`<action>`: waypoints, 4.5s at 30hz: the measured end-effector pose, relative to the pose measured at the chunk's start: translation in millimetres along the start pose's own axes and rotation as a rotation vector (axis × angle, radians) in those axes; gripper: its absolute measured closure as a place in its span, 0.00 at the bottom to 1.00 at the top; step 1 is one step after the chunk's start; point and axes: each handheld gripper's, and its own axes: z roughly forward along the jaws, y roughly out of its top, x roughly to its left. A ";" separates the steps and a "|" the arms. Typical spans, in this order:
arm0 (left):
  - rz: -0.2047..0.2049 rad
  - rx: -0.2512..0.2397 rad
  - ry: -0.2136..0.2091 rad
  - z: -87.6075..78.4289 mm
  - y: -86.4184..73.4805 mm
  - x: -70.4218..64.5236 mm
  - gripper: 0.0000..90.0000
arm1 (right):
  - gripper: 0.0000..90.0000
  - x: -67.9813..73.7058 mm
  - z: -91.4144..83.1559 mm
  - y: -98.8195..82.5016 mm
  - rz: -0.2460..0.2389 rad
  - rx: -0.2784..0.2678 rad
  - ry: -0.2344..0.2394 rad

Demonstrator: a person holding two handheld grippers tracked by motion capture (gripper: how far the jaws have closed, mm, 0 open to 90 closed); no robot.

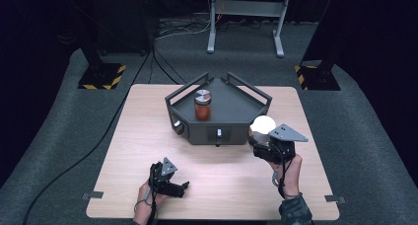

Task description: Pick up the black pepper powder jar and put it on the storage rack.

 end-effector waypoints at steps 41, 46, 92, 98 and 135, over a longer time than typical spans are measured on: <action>0.000 0.000 0.001 -0.1 -0.1 -0.3 0.02 | 0.33 -3.5 12.7 23.4 -0.018 -0.031 0.030; 0.000 0.000 0.000 0.0 0.0 -0.1 0.02 | 0.33 -4.4 16.4 27.1 -0.018 -0.029 0.038; 0.001 -0.001 0.001 -0.1 -0.1 -0.2 0.02 | 0.33 -21.3 56.9 61.6 0.018 -0.006 0.089; 0.001 -0.001 0.001 -0.1 -0.1 -0.3 0.02 | 0.33 -22.2 63.5 65.9 0.021 0.003 0.090; 0.002 -0.002 0.002 -0.2 -0.4 -0.7 0.02 | 0.33 -21.8 110.0 79.7 0.058 0.019 0.112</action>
